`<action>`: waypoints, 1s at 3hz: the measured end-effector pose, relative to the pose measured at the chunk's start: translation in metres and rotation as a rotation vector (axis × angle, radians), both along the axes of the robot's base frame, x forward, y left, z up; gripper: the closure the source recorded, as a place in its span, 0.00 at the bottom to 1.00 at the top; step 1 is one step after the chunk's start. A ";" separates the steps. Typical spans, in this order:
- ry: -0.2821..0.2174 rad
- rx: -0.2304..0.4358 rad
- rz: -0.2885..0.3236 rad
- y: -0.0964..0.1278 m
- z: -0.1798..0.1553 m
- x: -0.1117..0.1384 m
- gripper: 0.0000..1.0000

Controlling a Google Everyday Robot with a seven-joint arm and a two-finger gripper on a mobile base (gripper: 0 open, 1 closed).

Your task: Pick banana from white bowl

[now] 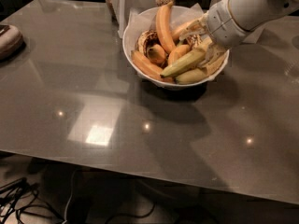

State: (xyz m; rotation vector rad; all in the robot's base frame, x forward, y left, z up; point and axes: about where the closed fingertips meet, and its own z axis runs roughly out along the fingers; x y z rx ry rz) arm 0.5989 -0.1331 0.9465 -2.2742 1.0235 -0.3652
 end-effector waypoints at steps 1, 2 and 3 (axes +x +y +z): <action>-0.005 0.040 -0.020 0.002 -0.003 0.003 0.53; -0.004 0.052 -0.031 0.000 -0.005 0.003 0.72; -0.006 0.048 -0.043 -0.003 -0.004 0.001 0.95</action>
Offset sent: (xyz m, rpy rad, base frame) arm 0.0035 -0.0048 -0.0073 0.0687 -0.0040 -0.0487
